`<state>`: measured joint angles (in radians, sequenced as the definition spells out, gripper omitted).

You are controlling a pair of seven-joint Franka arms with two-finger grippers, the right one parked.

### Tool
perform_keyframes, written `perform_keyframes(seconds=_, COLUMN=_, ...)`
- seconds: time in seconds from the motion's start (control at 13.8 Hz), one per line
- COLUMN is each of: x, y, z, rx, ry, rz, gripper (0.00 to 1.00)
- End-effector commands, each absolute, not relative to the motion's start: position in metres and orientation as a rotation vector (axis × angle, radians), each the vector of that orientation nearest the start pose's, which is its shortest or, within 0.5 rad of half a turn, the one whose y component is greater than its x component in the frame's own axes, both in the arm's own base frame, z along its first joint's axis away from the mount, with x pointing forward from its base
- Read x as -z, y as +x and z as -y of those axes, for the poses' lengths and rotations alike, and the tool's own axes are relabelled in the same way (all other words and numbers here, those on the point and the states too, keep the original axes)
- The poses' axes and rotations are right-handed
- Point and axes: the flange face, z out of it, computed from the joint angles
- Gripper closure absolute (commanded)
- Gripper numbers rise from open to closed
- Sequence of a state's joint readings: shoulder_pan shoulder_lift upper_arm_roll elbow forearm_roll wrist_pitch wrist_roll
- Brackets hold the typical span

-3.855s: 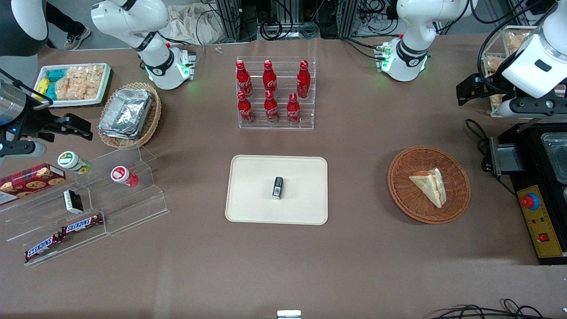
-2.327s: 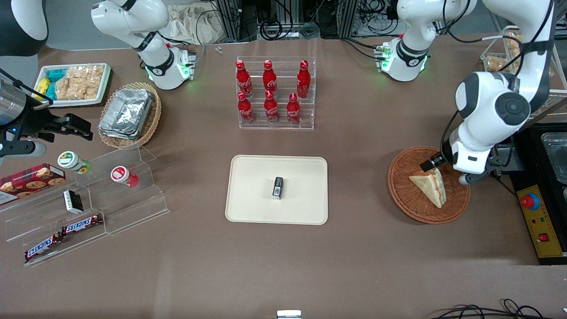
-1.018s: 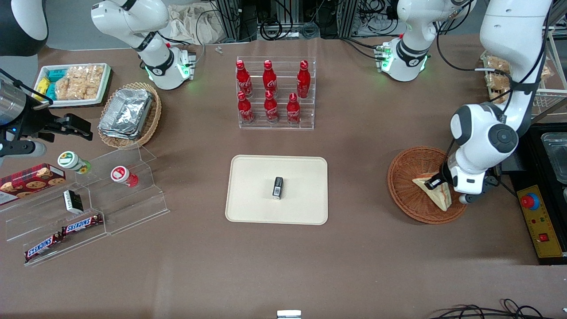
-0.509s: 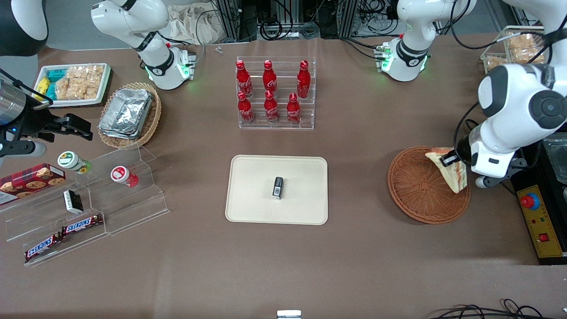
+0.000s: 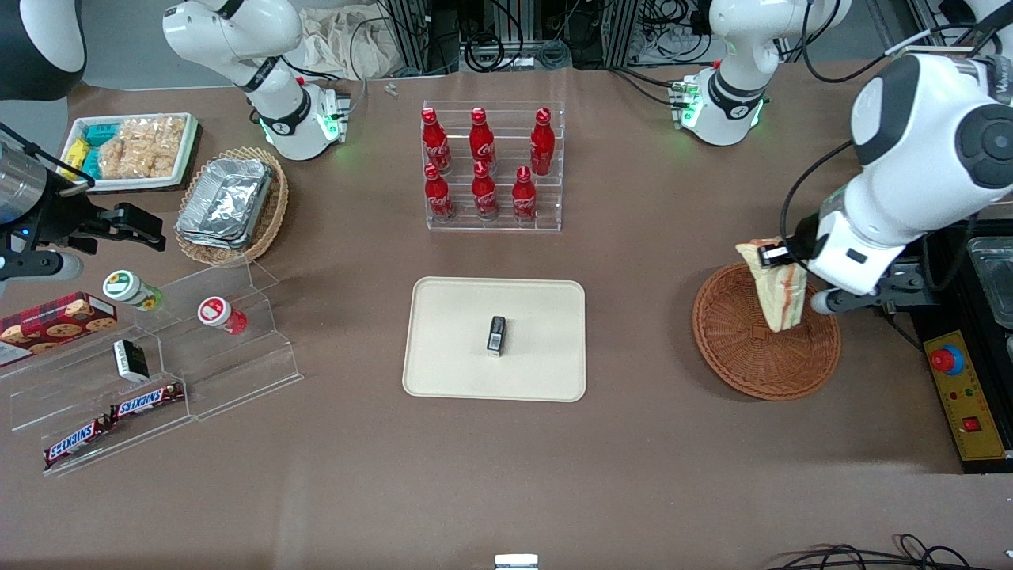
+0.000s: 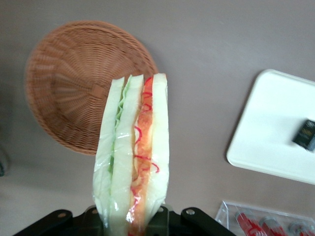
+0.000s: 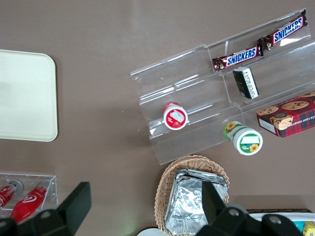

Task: Place sandwich from basket to tray
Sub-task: 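Carry the held sandwich from the basket over the cream tray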

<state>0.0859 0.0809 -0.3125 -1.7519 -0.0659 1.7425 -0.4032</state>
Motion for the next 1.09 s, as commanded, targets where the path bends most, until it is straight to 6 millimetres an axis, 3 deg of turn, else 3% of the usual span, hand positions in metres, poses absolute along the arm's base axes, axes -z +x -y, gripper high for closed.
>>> perform_keyframes(seconds=0.0, x=-0.503, y=0.571, z=0.177, rx=-0.167, ry=-3.250, rz=0.182, gripper=1.00)
perform_keyframes(seconds=0.15, x=-0.489, y=0.573, z=0.215, rx=-0.124, ry=-3.291, rz=0.108, gripper=1.00)
perform_keyframes(seconds=0.29, x=-0.471, y=0.566, z=0.269, rx=-0.078, ry=-3.296, rz=0.097, gripper=1.00)
perform_keyframes(seconds=0.36, x=-0.454, y=0.560, z=0.297, rx=-0.064, ry=-3.271, rz=0.059, gripper=1.00)
perform_keyframes(seconds=0.58, x=-0.407, y=0.555, z=0.356, rx=-0.087, ry=-3.241, rz=-0.030, gripper=1.00)
perform_keyframes(seconds=0.73, x=-0.367, y=0.549, z=0.385, rx=-0.117, ry=-3.197, rz=-0.097, gripper=1.00)
perform_keyframes(seconds=1.02, x=-0.305, y=0.543, z=0.421, rx=-0.050, ry=-3.164, rz=-0.105, gripper=1.00)
